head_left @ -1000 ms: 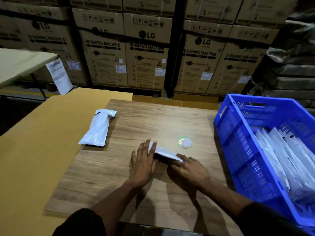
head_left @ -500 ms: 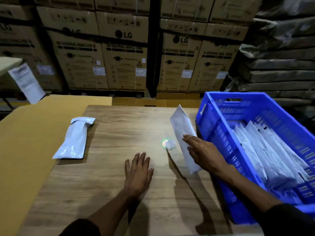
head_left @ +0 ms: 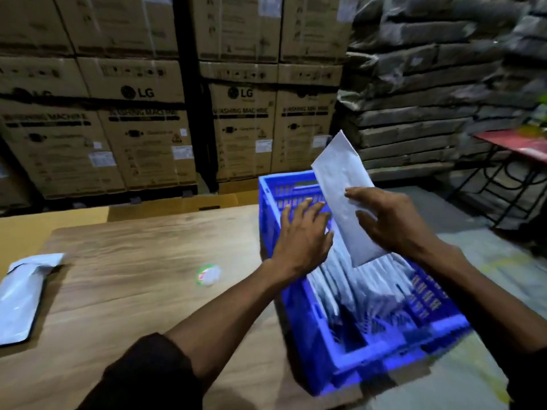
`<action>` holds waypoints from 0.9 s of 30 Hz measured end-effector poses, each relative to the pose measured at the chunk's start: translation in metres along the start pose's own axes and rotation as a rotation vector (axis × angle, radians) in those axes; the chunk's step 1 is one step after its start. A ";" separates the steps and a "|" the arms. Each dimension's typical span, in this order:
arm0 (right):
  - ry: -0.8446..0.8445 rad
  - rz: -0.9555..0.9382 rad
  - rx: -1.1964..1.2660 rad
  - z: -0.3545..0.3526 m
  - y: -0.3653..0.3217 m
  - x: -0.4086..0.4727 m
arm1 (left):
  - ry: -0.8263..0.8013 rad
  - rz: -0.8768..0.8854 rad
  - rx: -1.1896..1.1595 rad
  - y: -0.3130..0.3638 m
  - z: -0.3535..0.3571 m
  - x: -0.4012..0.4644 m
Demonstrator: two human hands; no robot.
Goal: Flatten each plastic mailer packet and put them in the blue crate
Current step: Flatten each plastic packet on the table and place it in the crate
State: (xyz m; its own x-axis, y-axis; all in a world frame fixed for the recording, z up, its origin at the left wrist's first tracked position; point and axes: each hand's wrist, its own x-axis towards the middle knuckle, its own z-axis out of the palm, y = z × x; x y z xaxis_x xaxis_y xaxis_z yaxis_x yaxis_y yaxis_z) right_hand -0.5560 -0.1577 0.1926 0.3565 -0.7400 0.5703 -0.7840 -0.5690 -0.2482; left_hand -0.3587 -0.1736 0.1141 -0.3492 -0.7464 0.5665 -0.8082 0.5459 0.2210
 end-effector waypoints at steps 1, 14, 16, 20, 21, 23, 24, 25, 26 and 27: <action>-0.013 0.027 -0.035 -0.010 0.015 -0.006 | -0.053 0.013 0.003 0.016 0.009 0.010; -0.319 0.143 -0.263 -0.049 0.113 -0.062 | -0.705 0.071 0.153 0.148 0.129 0.027; -0.344 0.160 -0.278 -0.049 0.115 -0.065 | -0.709 0.068 0.181 0.150 0.134 0.023; -0.336 0.150 -0.293 -0.048 0.116 -0.066 | -0.698 0.085 0.196 0.140 0.132 0.021; -0.328 0.148 -0.297 -0.047 0.117 -0.066 | -0.693 0.089 0.197 0.139 0.131 0.021; -0.326 0.156 -0.320 -0.044 0.117 -0.065 | -0.681 0.090 0.191 0.138 0.129 0.022; -0.332 0.163 -0.332 -0.042 0.118 -0.064 | -0.685 0.093 0.187 0.137 0.129 0.022; -0.341 0.164 -0.346 -0.041 0.119 -0.063 | -0.695 0.097 0.182 0.137 0.130 0.023; -0.351 0.159 -0.359 -0.039 0.120 -0.062 | -0.709 0.108 0.181 0.135 0.132 0.023; -0.364 0.154 -0.371 -0.037 0.121 -0.061 | -0.723 0.126 0.179 0.134 0.133 0.025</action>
State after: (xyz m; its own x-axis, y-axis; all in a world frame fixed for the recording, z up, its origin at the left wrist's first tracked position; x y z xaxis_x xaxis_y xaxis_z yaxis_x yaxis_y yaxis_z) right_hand -0.6912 -0.1678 0.1570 0.3250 -0.9187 0.2246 -0.9443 -0.3284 0.0231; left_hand -0.5385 -0.1701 0.0527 -0.6182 -0.7800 -0.0967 -0.7848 0.6193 0.0218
